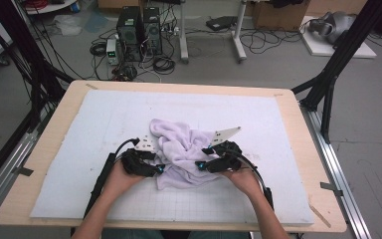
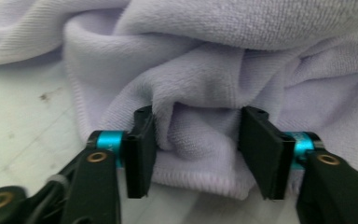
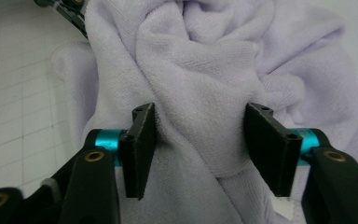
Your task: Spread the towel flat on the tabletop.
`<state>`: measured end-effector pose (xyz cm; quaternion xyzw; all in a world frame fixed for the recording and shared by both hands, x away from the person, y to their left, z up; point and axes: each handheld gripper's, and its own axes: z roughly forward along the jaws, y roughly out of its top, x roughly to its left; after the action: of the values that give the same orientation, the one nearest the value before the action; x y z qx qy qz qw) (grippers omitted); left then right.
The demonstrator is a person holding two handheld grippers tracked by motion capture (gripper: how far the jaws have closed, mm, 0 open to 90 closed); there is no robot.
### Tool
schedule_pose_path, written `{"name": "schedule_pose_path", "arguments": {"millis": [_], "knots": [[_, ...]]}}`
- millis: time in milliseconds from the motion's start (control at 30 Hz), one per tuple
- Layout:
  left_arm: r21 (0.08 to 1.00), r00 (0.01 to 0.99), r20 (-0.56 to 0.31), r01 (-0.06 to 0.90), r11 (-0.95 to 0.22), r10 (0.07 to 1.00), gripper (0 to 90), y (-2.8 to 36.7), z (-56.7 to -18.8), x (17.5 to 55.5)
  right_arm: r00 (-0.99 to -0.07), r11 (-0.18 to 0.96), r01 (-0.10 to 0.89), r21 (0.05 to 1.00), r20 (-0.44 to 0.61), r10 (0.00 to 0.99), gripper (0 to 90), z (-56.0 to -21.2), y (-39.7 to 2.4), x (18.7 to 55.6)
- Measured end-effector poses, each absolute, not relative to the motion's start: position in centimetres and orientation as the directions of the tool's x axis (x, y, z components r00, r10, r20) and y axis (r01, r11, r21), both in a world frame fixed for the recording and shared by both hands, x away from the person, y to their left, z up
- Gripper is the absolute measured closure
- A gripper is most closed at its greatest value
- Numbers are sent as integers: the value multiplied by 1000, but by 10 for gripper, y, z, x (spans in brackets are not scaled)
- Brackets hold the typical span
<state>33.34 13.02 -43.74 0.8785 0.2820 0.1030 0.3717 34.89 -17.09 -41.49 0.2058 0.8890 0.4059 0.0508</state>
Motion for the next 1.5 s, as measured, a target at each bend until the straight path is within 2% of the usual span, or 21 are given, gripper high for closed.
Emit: {"name": "schedule_pose_path", "arguments": {"millis": [67, 200, 300, 433, 833, 1367, 1433, 1500], "knots": [[710, 821, -30, 419, -566, 570, 560, 128, -437, 334, -906, 577, 346, 740, 104, 410, 501, -416, -172, 350], [714, 828, -15, 402, -574, 561, 704, 128, -435, 332, -907, 553, 327, 766, 90, 412, 585, -421, -176, 346], [711, 826, 10, 391, -585, 564, 769, 129, -433, 330, -897, 523, 337, 783, 100, 430, 677, -423, -182, 342], [730, 821, 12, 383, -566, 571, 775, 137, -423, 324, -900, 532, 317, 785, 73, 430, 710, -419, -183, 339], [783, 822, 40, 327, -529, 567, 780, 166, -397, 294, -899, 522, 303, 798, 56, 435, 717, -401, -193, 323], [795, 845, 83, 263, -546, 528, 783, 185, -366, 237, -934, 522, 290, 802, 119, 336, 722, -385, -183, 293], [789, 859, 69, 264, -554, 507, 781, 186, -367, 232, -940, 529, 284, 800, 122, 318, 707, -386, -183, 287], [784, 866, 61, 266, -561, 496, 741, 186, -369, 231, -943, 555, 284, 782, 122, 310, 610, -389, -184, 285]]}}
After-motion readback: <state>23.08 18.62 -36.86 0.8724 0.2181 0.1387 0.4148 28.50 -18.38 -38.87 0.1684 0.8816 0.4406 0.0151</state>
